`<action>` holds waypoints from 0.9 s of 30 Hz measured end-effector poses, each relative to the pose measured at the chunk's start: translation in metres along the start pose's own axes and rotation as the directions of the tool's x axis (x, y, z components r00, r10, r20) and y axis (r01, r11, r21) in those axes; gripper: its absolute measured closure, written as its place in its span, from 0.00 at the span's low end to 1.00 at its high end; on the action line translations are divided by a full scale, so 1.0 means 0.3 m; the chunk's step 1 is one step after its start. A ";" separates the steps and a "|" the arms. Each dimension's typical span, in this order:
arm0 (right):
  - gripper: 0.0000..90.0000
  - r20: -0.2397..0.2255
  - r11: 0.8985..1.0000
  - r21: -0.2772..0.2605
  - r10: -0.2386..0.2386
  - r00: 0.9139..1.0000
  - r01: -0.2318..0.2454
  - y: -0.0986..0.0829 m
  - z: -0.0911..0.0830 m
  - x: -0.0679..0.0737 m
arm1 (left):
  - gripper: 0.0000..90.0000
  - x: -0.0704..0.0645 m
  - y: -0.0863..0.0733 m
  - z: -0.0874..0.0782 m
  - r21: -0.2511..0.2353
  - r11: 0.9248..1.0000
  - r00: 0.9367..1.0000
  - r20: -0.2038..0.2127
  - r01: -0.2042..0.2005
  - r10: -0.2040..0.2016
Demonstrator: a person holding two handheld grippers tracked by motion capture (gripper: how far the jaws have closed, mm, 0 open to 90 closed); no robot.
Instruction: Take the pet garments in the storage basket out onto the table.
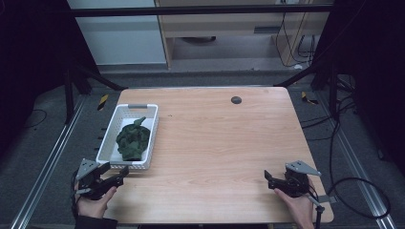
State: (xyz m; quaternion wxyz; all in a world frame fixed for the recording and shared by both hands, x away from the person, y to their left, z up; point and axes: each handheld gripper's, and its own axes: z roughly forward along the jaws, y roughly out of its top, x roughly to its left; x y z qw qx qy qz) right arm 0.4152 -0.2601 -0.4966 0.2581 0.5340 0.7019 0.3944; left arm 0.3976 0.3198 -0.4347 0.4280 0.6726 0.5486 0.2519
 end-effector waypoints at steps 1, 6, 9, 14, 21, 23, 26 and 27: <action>0.13 -0.002 1.000 0.002 0.005 1.000 -0.005 0.000 0.000 0.000 | 0.25 -0.002 0.006 -0.002 -0.001 1.000 1.000 -0.001 0.001 -0.001; 0.13 0.004 1.000 0.004 -0.003 1.000 0.003 -0.002 0.003 0.001 | 0.25 -0.003 0.037 -0.011 -0.013 1.000 1.000 -0.009 -0.006 0.006; 0.13 0.005 1.000 0.007 -0.005 1.000 0.004 -0.003 0.006 0.001 | 0.25 -0.001 0.058 -0.016 -0.025 1.000 1.000 -0.007 -0.014 0.014; 0.13 0.004 1.000 0.014 -0.006 1.000 0.006 -0.005 0.007 0.001 | 0.25 0.005 0.087 -0.012 -0.025 0.999 1.000 -0.014 -0.021 0.021; 0.13 0.013 1.000 0.010 -0.009 1.000 0.009 -0.006 0.007 -0.002 | 0.25 0.010 0.151 0.004 -0.036 0.999 0.999 -0.012 -0.038 0.038; 0.13 0.013 1.000 0.009 -0.008 1.000 0.008 -0.006 0.007 -0.002 | 0.25 0.012 0.168 0.009 -0.039 0.998 0.999 -0.013 -0.042 0.042; 0.13 0.009 1.000 0.012 -0.005 1.000 0.005 -0.005 0.007 0.000 | 0.25 0.013 0.189 0.017 -0.046 0.998 0.999 -0.017 -0.039 0.039; 0.13 0.010 1.000 0.012 -0.008 1.000 0.008 -0.006 0.008 0.000 | 0.25 0.014 0.196 0.020 -0.047 0.998 0.999 -0.018 -0.039 0.038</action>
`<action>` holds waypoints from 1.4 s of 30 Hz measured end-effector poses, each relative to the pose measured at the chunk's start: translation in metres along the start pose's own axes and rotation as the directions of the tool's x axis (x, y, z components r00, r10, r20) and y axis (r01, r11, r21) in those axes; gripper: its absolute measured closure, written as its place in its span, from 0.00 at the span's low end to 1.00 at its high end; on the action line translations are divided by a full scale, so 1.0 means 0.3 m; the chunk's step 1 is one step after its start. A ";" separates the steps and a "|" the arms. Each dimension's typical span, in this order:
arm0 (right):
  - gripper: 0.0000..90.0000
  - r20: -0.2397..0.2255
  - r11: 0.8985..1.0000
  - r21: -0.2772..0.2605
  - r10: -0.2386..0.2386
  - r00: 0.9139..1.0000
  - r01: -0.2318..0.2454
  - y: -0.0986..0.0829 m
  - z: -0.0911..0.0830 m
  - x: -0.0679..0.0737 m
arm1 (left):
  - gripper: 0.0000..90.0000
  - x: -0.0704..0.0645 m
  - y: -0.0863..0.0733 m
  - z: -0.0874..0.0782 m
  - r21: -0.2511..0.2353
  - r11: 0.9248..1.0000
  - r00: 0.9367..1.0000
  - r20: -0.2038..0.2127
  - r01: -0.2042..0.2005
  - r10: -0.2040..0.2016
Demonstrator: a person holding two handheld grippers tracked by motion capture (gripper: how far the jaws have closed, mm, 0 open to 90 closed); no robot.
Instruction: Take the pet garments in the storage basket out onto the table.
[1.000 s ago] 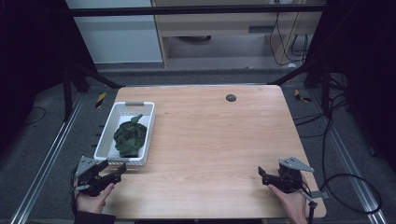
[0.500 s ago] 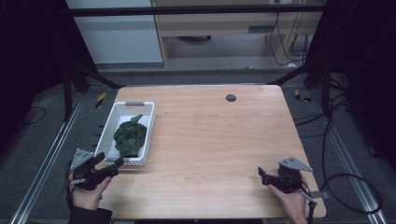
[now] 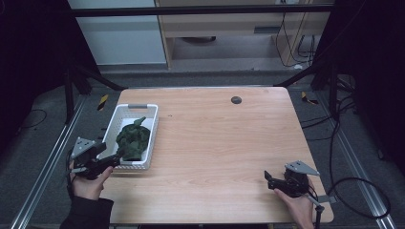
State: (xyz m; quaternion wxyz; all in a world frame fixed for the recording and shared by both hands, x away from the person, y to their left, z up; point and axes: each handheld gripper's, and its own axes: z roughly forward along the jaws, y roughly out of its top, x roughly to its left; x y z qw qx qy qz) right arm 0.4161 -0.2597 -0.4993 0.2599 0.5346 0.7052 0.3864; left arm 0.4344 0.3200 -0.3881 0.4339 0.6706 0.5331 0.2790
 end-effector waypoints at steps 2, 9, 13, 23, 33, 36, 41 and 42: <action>0.13 0.003 1.000 0.000 -0.007 1.000 0.007 0.000 0.001 0.001 | 0.25 0.003 0.014 0.013 0.004 1.000 1.000 -0.005 -0.006 0.006; 0.13 0.003 1.000 0.002 -0.007 1.000 0.007 -0.001 0.002 -0.001 | 0.25 0.023 0.055 0.041 0.033 0.999 1.000 -0.010 -0.014 0.014; 0.13 0.003 1.000 0.004 -0.009 1.000 0.009 -0.001 0.004 0.002 | 0.25 0.027 0.075 0.056 0.040 0.999 1.000 -0.009 -0.023 0.023; 0.13 0.005 1.000 0.004 -0.010 1.000 0.010 -0.001 0.003 0.001 | 0.25 0.046 0.116 0.107 0.072 0.997 0.999 -0.007 -0.043 0.043; 0.13 0.006 1.000 0.005 -0.014 1.000 0.014 0.000 0.004 0.001 | 0.25 0.067 0.139 0.155 0.107 0.993 0.998 -0.001 -0.055 0.055; 0.13 0.005 1.000 0.005 -0.012 1.000 0.012 0.000 0.005 0.001 | 0.25 0.074 0.141 0.168 0.118 0.992 0.999 -0.005 -0.053 0.054; 0.13 0.000 1.000 0.008 -0.008 1.000 0.008 0.000 0.005 0.003 | 0.24 0.084 0.143 0.191 0.141 0.989 0.998 -0.011 -0.055 0.057; 0.12 0.000 1.000 0.009 -0.008 1.000 0.008 0.000 0.006 0.003 | 0.24 0.085 0.146 0.197 0.144 0.988 0.998 -0.010 -0.058 0.060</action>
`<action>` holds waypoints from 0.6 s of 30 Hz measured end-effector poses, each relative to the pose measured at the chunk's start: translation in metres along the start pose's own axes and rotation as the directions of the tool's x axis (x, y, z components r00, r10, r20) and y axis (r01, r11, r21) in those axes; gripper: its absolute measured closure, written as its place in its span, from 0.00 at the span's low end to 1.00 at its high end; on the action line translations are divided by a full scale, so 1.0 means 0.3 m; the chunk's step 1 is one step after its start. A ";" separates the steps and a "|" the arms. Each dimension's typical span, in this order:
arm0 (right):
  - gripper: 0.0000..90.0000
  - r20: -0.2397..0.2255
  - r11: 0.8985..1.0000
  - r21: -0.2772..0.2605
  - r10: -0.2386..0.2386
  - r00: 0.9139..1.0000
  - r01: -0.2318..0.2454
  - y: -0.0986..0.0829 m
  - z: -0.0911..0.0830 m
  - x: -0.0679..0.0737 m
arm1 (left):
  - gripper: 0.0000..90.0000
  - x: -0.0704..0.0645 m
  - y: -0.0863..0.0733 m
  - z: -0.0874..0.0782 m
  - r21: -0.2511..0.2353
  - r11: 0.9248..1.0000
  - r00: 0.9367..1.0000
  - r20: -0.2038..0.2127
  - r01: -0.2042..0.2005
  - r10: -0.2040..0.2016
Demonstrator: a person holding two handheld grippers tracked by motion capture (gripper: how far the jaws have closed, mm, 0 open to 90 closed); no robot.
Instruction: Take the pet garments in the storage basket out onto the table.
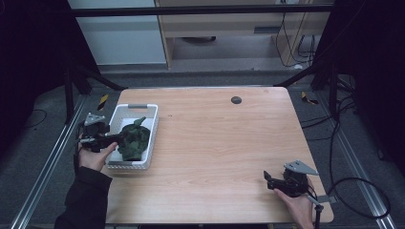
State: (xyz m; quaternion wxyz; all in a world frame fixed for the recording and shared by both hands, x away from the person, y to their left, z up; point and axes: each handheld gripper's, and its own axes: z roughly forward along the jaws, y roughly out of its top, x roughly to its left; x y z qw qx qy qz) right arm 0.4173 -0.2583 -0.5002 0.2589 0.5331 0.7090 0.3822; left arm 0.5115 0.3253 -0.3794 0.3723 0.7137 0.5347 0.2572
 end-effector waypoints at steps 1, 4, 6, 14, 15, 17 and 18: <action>0.12 0.004 1.000 -0.002 -0.008 1.000 0.008 -0.001 0.002 -0.001 | 0.24 0.002 0.003 0.004 0.003 1.000 1.000 -0.001 -0.001 0.001; 0.12 0.004 1.000 0.000 -0.008 1.000 0.008 -0.001 0.003 -0.001 | 0.24 0.009 0.012 0.023 0.019 1.000 1.000 -0.005 -0.002 0.002; 0.12 0.002 1.000 0.002 -0.007 1.000 0.007 -0.001 0.003 -0.001 | 0.24 0.014 0.018 0.041 0.033 0.999 1.000 -0.007 -0.003 0.003; 0.12 0.002 1.000 0.006 -0.006 1.000 0.006 -0.002 0.004 -0.001 | 0.23 0.025 0.019 0.085 0.066 0.998 1.000 -0.016 -0.002 0.003; 0.12 0.002 1.000 0.006 -0.006 1.000 0.006 -0.002 0.004 -0.001 | 0.23 0.026 0.019 0.089 0.069 0.998 1.000 -0.014 -0.003 0.004; 0.12 0.002 1.000 0.007 -0.006 1.000 0.006 -0.002 0.005 -0.001 | 0.23 0.027 0.020 0.096 0.076 0.997 1.000 -0.014 -0.007 0.008; 0.12 0.001 1.000 0.007 -0.005 1.000 0.005 -0.002 0.005 -0.001 | 0.23 0.027 0.021 0.099 0.080 0.997 1.000 -0.014 -0.008 0.009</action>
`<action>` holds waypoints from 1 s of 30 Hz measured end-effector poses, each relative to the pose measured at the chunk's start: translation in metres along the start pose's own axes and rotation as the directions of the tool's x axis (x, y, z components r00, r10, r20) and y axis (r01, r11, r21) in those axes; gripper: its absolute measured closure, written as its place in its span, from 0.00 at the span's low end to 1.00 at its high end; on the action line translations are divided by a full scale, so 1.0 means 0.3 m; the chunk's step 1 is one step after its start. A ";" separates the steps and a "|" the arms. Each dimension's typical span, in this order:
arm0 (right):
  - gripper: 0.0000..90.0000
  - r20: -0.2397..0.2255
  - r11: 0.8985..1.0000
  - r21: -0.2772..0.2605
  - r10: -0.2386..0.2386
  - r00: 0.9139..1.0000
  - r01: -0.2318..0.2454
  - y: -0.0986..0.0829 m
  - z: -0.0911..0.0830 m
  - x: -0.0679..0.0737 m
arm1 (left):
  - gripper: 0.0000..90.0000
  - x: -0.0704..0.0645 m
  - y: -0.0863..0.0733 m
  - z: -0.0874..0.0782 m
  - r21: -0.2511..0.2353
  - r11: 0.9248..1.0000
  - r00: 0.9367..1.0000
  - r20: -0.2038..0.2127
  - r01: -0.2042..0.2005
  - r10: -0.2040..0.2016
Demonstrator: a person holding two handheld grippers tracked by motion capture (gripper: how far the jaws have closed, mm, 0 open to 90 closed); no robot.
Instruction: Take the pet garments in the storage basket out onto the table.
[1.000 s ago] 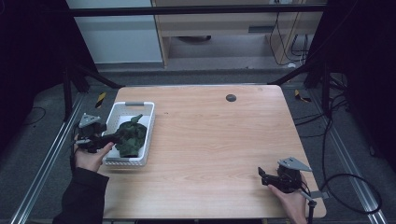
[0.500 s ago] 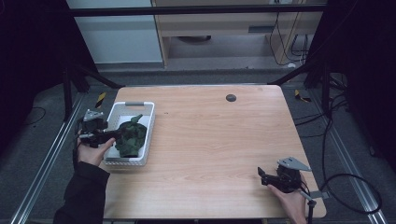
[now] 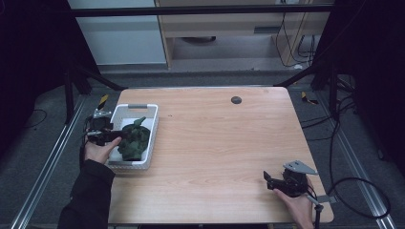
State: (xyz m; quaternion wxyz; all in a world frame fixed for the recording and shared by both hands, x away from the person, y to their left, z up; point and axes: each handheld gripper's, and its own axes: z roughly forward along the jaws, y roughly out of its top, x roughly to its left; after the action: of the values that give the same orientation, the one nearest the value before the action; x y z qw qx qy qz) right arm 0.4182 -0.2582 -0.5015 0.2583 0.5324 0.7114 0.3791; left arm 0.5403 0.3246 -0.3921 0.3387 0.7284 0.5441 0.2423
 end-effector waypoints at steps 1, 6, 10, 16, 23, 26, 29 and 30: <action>0.12 0.000 1.000 0.000 0.000 1.000 0.000 0.000 0.000 0.000 | 0.23 0.001 0.001 0.004 0.004 1.000 1.000 0.000 -0.001 0.001; 0.12 -0.002 1.000 0.004 0.001 1.000 -0.001 0.000 0.000 0.000 | 0.23 0.008 0.010 0.023 0.031 0.999 1.000 0.002 -0.011 0.011; 0.12 -0.003 1.000 0.005 0.003 1.000 -0.003 0.000 0.001 0.000 | 0.23 0.012 0.014 0.040 0.051 0.999 1.000 0.004 -0.011 0.011; 0.12 -0.001 1.000 0.005 -0.004 1.000 0.004 -0.001 0.003 -0.001 | 0.23 0.018 0.015 0.061 0.088 0.996 1.000 0.001 -0.022 0.022; 0.12 0.000 1.000 0.008 -0.008 1.000 0.008 -0.002 0.004 -0.001 | 0.23 0.022 0.017 0.081 0.128 0.991 0.999 0.003 -0.041 0.041; 0.12 -0.001 1.000 0.009 -0.009 1.000 0.009 -0.002 0.005 0.000 | 0.24 0.021 0.014 0.091 0.144 0.988 0.999 0.002 -0.050 0.051; 0.12 -0.001 1.000 0.010 -0.009 1.000 0.009 -0.002 0.006 0.000 | 0.24 0.021 0.013 0.100 0.161 0.986 0.999 0.003 -0.051 0.051; 0.12 -0.001 1.000 0.010 -0.009 1.000 0.009 -0.002 0.006 0.000 | 0.24 0.023 0.013 0.104 0.166 0.985 0.998 0.002 -0.056 0.056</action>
State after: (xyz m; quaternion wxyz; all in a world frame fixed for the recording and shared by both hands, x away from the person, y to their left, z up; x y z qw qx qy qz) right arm 0.4193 -0.2577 -0.5029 0.2570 0.5305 0.7158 0.3744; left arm 0.5672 0.3234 -0.4098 0.2692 0.7688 0.5421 0.2063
